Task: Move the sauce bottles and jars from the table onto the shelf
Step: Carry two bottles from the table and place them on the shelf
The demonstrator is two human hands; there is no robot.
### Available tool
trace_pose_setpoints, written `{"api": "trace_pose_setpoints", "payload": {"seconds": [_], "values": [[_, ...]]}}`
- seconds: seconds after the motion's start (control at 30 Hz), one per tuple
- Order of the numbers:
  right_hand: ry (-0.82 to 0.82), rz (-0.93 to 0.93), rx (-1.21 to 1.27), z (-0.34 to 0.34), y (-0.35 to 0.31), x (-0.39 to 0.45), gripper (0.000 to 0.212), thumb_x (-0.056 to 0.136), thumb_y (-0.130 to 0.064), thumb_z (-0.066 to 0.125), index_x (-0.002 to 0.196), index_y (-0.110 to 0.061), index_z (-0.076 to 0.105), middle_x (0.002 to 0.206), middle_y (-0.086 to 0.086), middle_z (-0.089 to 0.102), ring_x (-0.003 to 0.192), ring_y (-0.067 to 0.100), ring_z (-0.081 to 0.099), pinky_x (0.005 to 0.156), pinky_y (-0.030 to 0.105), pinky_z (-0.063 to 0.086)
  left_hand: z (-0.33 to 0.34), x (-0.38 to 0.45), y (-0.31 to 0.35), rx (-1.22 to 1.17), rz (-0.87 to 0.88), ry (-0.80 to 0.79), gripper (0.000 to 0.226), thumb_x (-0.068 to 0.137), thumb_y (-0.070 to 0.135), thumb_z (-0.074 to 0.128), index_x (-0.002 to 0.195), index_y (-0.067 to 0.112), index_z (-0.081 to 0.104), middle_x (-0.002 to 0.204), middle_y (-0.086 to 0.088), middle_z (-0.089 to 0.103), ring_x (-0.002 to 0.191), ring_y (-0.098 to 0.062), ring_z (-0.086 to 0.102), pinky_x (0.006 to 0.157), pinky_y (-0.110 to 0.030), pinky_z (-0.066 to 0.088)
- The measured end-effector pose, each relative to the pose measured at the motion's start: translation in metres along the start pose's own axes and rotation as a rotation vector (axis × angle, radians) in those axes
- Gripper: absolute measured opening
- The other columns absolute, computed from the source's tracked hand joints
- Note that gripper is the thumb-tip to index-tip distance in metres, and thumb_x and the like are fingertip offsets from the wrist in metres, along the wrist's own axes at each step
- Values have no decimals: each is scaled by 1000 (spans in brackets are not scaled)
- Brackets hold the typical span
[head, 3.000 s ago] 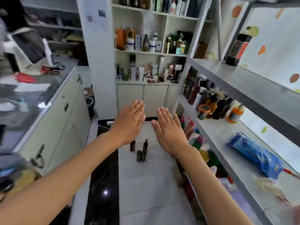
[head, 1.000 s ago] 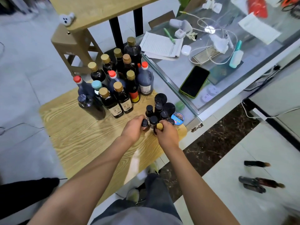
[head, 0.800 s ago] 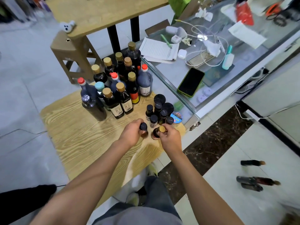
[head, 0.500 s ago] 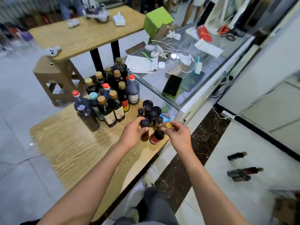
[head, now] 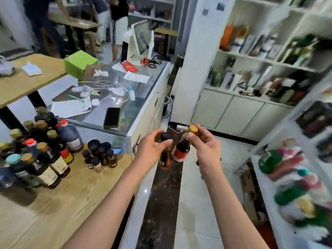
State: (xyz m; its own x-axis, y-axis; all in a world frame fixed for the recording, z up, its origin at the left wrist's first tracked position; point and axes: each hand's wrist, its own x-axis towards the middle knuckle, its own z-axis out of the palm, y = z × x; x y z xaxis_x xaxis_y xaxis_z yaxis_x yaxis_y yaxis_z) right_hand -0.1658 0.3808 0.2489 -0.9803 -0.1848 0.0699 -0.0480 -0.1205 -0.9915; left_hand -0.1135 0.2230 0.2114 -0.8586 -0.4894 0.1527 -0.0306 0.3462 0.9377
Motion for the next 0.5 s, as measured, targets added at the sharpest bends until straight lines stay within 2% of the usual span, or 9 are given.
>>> {"api": "trace_pose_setpoints", "payload": {"seconds": [0.1, 0.17, 0.3, 0.37, 0.43, 0.5], "values": [[117, -49, 41, -63, -30, -1, 31, 89, 3, 66, 118, -8, 66, 98, -1, 74, 85, 4, 69, 85, 24, 54, 56, -3, 52, 32, 96, -88, 29, 81, 34, 75, 106, 22, 67, 97, 7, 70, 89, -9, 65, 84, -29, 52], [169, -78, 23, -104, -47, 1, 28, 91, 2, 64, 114, -13, 67, 101, -1, 73, 89, 6, 68, 92, 29, 53, 93, -3, 86, 20, 156, -133, 30, 80, 38, 75, 106, 24, 69, 96, 9, 71, 90, -7, 65, 84, -31, 54], [227, -116, -36, -188, -84, 8, 33, 96, 0, 57, 128, -9, 60, 106, -1, 72, 98, 10, 66, 95, 28, 50, 167, -12, 149, 16, 219, -187, 29, 82, 37, 74, 107, 24, 68, 93, 10, 69, 88, -7, 65, 76, -20, 49], [278, -167, -71, -254, -108, 10, 36, 98, -2, 54, 133, -9, 57, 109, -3, 71, 102, 11, 65, 93, 25, 50, 227, -23, 191, -21, 248, -246, 26, 81, 38, 75, 103, 26, 68, 89, 12, 69, 85, -7, 66, 77, -28, 56], [284, -132, -85, -274, -120, 10, 34, 100, -5, 52, 131, -16, 58, 113, -3, 70, 104, 12, 65, 92, 22, 50, 249, -24, 202, -75, 236, -276, 24, 80, 40, 75, 99, 27, 68, 87, 13, 70, 83, -7, 67, 78, -38, 58], [333, -157, -61, -322, -139, 0, 34, 101, -5, 49, 129, -22, 58, 115, 0, 70, 103, 13, 66, 87, 21, 53, 296, -38, 231, -63, 273, -326, 26, 80, 41, 74, 100, 26, 68, 88, 11, 71, 84, -9, 67, 78, -38, 58]]}}
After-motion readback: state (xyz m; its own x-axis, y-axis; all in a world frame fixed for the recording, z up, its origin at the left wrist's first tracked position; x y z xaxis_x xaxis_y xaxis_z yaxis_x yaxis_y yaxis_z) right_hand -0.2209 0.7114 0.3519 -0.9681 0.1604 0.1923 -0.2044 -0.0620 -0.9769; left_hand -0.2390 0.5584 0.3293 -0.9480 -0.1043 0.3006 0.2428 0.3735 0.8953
